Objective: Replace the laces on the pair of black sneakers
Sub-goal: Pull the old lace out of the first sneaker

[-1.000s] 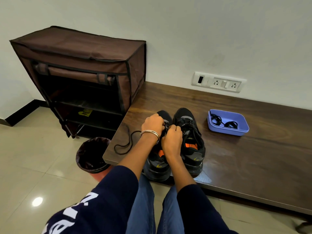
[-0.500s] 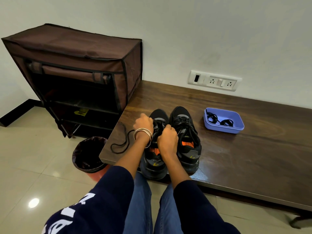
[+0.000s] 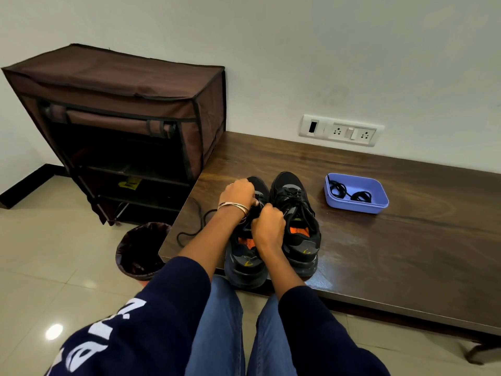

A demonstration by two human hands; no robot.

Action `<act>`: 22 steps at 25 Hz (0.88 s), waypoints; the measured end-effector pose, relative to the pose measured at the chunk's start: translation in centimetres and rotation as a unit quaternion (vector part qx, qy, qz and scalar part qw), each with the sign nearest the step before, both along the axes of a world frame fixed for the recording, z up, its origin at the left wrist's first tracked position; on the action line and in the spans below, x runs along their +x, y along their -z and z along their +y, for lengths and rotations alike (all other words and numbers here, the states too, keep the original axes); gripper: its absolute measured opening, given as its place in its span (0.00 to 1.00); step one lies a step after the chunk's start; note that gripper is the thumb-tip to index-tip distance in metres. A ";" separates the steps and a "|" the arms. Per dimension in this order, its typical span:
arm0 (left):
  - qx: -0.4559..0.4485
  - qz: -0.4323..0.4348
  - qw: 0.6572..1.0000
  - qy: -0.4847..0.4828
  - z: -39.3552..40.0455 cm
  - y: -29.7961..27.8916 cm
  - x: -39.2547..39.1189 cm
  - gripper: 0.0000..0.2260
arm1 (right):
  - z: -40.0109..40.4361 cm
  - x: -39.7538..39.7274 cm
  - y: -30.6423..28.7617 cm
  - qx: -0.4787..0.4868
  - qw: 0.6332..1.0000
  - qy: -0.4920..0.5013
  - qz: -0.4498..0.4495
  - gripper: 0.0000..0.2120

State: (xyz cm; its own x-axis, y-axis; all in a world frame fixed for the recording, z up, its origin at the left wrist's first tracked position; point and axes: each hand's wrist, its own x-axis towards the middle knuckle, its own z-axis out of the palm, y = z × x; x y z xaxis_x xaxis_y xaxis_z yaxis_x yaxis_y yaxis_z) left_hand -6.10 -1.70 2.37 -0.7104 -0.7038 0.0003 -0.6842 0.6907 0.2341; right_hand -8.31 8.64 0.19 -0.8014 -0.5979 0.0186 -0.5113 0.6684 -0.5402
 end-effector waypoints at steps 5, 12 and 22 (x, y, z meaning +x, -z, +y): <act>-0.015 0.029 0.999 0.040 0.8 1.4 0.8 0.07 | -0.2 0.1 0.1 0.003 1.000 -0.008 0.003 0.13; 0.455 0.573 0.666 -0.142 0.9 2.9 2.4 0.12 | -0.3 0.3 0.1 0.019 1.000 -0.007 0.007 0.14; 0.051 0.107 0.993 0.001 -0.5 1.6 1.8 0.09 | -0.3 0.2 0.3 0.030 0.999 -0.022 0.020 0.13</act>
State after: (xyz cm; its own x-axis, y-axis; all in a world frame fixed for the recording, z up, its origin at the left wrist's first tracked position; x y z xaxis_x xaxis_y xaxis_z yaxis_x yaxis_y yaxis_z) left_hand -4.35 -2.25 0.82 -0.7028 -0.7068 0.0801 -0.6101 0.6569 0.4431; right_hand -8.09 8.30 -0.14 -0.7731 -0.6341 0.0129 -0.5617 0.6751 -0.4782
